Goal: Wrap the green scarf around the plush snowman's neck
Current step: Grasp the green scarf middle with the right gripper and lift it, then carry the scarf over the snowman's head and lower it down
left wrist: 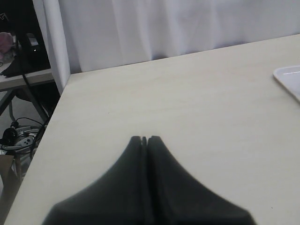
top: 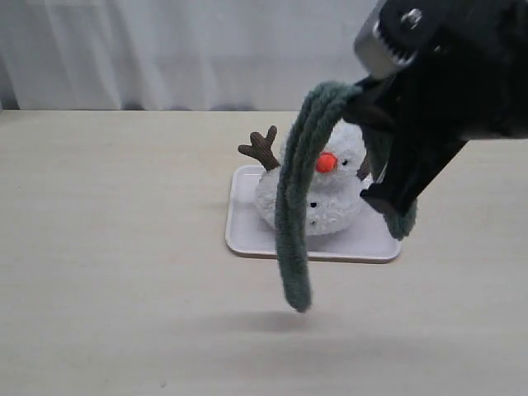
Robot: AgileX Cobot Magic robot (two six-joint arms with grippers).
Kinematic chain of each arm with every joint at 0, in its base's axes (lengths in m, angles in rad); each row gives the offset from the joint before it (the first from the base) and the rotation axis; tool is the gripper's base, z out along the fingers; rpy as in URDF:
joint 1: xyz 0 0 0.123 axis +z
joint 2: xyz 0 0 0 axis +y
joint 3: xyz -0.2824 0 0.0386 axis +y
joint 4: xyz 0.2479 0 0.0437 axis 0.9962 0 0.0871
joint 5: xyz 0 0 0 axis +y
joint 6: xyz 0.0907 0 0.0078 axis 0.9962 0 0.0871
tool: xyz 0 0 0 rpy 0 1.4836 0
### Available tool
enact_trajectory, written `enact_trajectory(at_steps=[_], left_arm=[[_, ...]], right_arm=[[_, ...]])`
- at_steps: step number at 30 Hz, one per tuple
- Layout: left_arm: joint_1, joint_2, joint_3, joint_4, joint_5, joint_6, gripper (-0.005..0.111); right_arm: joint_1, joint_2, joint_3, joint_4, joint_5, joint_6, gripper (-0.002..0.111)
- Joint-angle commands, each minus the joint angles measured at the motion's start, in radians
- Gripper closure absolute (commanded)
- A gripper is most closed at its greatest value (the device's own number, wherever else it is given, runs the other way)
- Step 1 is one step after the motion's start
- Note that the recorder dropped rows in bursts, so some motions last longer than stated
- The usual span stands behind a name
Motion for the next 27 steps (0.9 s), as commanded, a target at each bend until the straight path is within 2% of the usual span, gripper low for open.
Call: enact_trajectory(at_steps=[1, 9, 13, 17, 21, 27], left_arm=[[0.002, -0.002, 0.002, -0.004, -0.008, -0.002, 0.107], [0.002, -0.002, 0.002, -0.004, -0.008, -0.002, 0.107], [0.002, -0.002, 0.002, -0.004, -0.008, -0.002, 0.107], [0.002, -0.002, 0.002, -0.004, -0.008, -0.002, 0.107], [0.002, -0.002, 0.002, -0.004, -0.008, -0.002, 0.107], [0.002, -0.002, 0.002, -0.004, -0.008, -0.002, 0.107]], right_arm=[[0.044, -0.092, -0.003, 0.007, -0.105, 0.033, 0.104], [0.108, -0.123, -0.003, 0.072, -0.296, 0.041, 0.104], [0.104, -0.089, -0.003, 0.068, -0.399, 0.039, 0.104], [0.055, 0.024, -0.003, -0.048, -0.413, -0.008, 0.104], [-0.037, 0.147, -0.003, -0.192, -0.422, -0.048, 0.104], [-0.162, 0.32, -0.003, -0.246, -0.67, -0.048, 0.104]])
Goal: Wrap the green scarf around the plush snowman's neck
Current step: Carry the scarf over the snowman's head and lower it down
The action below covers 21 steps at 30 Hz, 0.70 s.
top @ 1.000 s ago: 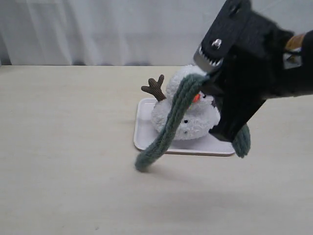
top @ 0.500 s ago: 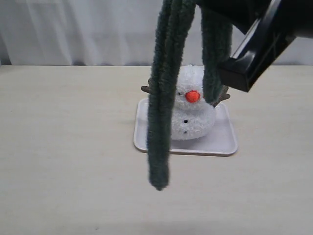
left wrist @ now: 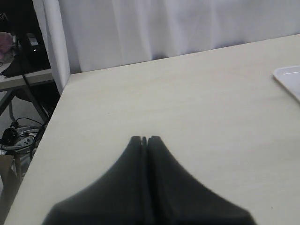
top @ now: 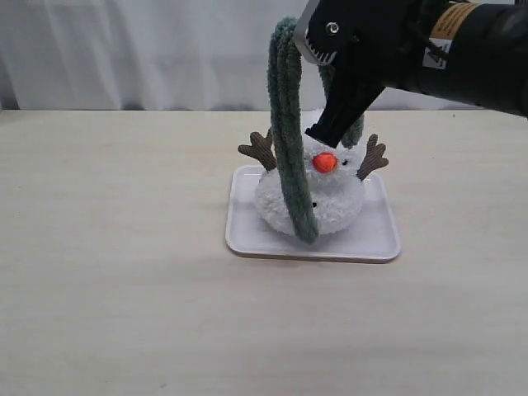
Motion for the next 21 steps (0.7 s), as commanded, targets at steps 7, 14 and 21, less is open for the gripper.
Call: enact_trajectory(at_steps=[7, 14, 21], left_arm=[[0.002, -0.002, 0.002, -0.004, -0.008, -0.002, 0.107], [0.002, -0.002, 0.002, -0.004, -0.008, -0.002, 0.107], [0.002, -0.002, 0.002, -0.004, -0.008, -0.002, 0.107]], right_arm=[[-0.139, 0.201, -0.003, 0.056, -0.259, -0.02, 0.104], [-0.207, 0.245, -0.025, 0.272, -0.265, -0.033, 0.104], [-0.228, 0.296, -0.149, 0.518, -0.084, -0.044, 0.104]])
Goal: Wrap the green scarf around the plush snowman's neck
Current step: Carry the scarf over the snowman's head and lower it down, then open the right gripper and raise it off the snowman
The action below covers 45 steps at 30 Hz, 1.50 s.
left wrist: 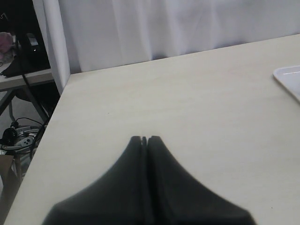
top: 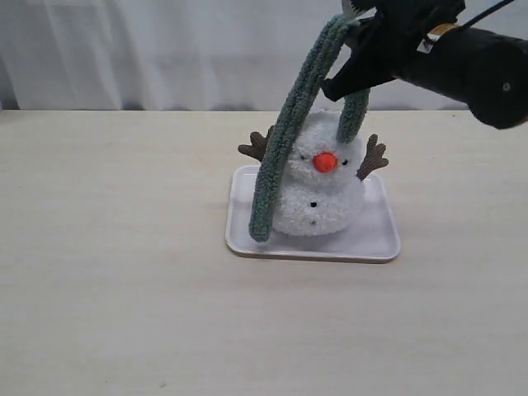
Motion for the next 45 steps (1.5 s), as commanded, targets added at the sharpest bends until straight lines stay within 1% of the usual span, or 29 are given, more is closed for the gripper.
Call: enact_trajectory(at_steps=[1, 5, 7, 10, 12, 17, 20, 24, 29, 31, 39, 40, 42, 44, 45], left_arm=[[0.002, -0.002, 0.002, -0.004, -0.008, -0.002, 0.107], [0.002, -0.002, 0.002, -0.004, -0.008, -0.002, 0.107], [0.002, -0.002, 0.002, -0.004, -0.008, -0.002, 0.107], [0.002, -0.002, 0.002, -0.004, -0.008, -0.002, 0.107], [0.002, -0.002, 0.002, -0.004, -0.008, -0.002, 0.107], [0.002, -0.002, 0.002, -0.004, -0.008, -0.002, 0.107], [0.002, -0.002, 0.002, -0.004, -0.008, -0.002, 0.107], [0.002, -0.002, 0.002, -0.004, -0.008, -0.002, 0.107], [0.002, -0.002, 0.002, -0.004, -0.008, -0.002, 0.107], [0.002, -0.002, 0.002, -0.004, -0.008, -0.002, 0.107], [0.002, -0.002, 0.002, -0.004, -0.008, -0.002, 0.107], [0.002, -0.002, 0.002, -0.004, -0.008, -0.002, 0.107], [0.002, -0.002, 0.002, -0.004, -0.008, -0.002, 0.107], [0.002, -0.002, 0.002, -0.004, -0.008, -0.002, 0.107], [0.002, -0.002, 0.002, -0.004, -0.008, -0.002, 0.107]], right_arm=[[-0.008, 0.051, -0.11, 0.104, 0.192, -0.017, 0.104], [-0.008, 0.123, -0.23, 0.097, 0.426, -0.013, 0.104], [-0.008, 0.156, -0.273, 0.093, 0.503, -0.013, 0.104], [-0.008, 0.183, -0.309, 0.077, 0.571, 0.001, 0.104], [-0.008, 0.192, -0.326, -0.009, 0.615, 0.089, 0.104], [-0.008, 0.196, -0.364, -0.348, 0.784, 0.397, 0.104], [-0.008, 0.198, -0.364, -0.434, 0.863, 0.488, 0.104], [-0.008, 0.207, -0.362, -0.412, 0.91, 0.488, 0.104], [-0.008, 0.241, -0.362, -0.313, 0.971, 0.446, 0.104], [-0.008, 0.266, -0.362, -0.308, 0.994, 0.446, 0.104], [-0.008, 0.308, -0.362, -0.314, 0.981, 0.43, 0.104], [-0.008, 0.308, -0.362, -0.306, 0.991, 0.414, 0.103], [-0.008, 0.319, -0.362, -0.268, 1.02, 0.374, 0.092], [-0.008, 0.323, -0.362, -0.257, 1.036, 0.362, 0.077], [-0.008, 0.323, -0.362, -0.257, 1.036, 0.362, 0.068]])
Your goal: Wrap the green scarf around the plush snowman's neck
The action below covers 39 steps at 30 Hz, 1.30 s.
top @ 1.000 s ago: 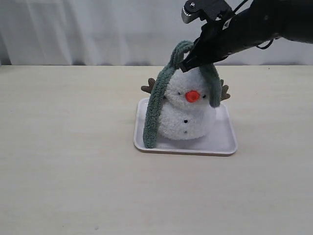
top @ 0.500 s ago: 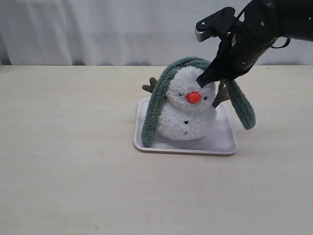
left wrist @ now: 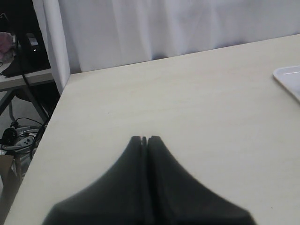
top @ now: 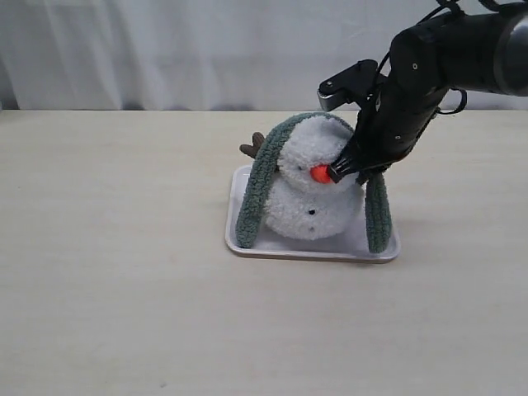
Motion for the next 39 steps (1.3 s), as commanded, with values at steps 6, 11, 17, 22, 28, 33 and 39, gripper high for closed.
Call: enact_trajectory(at_steps=[6, 11, 17, 22, 28, 33, 39], left_arm=[[0.002, -0.002, 0.002, -0.004, -0.008, -0.002, 0.107], [0.002, -0.002, 0.002, -0.004, -0.008, -0.002, 0.107], [0.002, -0.002, 0.002, -0.004, -0.008, -0.002, 0.107], [0.002, -0.002, 0.002, -0.004, -0.008, -0.002, 0.107], [0.002, -0.002, 0.002, -0.004, -0.008, -0.002, 0.107], [0.002, -0.002, 0.002, -0.004, -0.008, -0.002, 0.107], [0.002, -0.002, 0.002, -0.004, -0.008, -0.002, 0.107]], right_arm=[[-0.005, -0.033, -0.003, 0.019, 0.062, -0.068, 0.052], [-0.003, -0.079, -0.003, 0.035, 0.114, -0.128, 0.053], [-0.003, -0.149, -0.003, 0.041, 0.121, -0.146, 0.053], [-0.003, -0.221, -0.003, 0.041, 0.113, -0.146, 0.055], [-0.003, -0.285, -0.003, 0.041, 0.061, -0.119, 0.084], [-0.005, -0.299, -0.003, 0.051, 0.009, -0.119, 0.104], [-0.06, -0.29, -0.001, 0.333, -0.05, -0.306, 0.104]])
